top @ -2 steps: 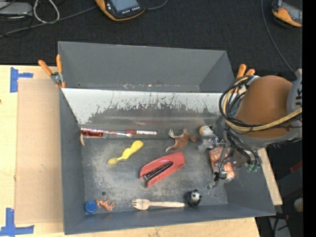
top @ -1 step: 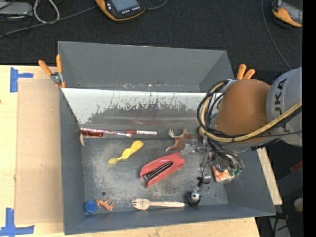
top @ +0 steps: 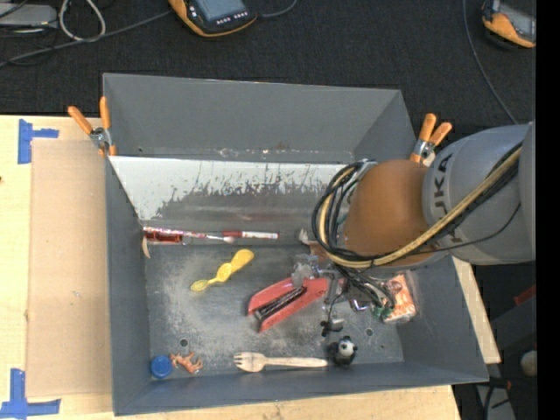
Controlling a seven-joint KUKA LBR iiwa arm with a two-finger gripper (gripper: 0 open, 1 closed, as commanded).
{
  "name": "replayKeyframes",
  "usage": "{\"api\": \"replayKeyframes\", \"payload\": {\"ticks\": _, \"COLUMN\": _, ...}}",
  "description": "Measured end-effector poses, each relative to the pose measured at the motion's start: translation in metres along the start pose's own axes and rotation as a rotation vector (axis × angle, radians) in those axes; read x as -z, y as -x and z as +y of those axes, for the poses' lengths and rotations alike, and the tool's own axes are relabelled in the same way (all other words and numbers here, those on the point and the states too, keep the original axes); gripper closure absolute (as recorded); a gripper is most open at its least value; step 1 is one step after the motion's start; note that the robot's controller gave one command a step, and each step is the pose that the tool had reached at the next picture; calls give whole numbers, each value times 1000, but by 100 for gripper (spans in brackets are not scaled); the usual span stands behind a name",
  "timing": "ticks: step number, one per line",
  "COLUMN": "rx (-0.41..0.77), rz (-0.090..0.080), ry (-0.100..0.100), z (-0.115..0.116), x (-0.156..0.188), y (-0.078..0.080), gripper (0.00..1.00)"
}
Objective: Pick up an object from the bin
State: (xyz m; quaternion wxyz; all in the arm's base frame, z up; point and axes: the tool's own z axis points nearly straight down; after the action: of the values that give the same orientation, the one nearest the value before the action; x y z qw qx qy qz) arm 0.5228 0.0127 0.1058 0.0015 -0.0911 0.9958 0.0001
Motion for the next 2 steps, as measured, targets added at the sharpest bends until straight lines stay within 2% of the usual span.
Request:
{"api": "replayKeyframes", "payload": {"ticks": 1, "rx": 1, "rz": -6, "ry": 1, "z": 7, "x": -33, "y": 43, "gripper": 0}}
{"api": "replayKeyframes", "payload": {"ticks": 2, "rx": -51, "rz": -2, "ry": 2, "z": 1, "x": -18, "y": 48, "gripper": 100}}
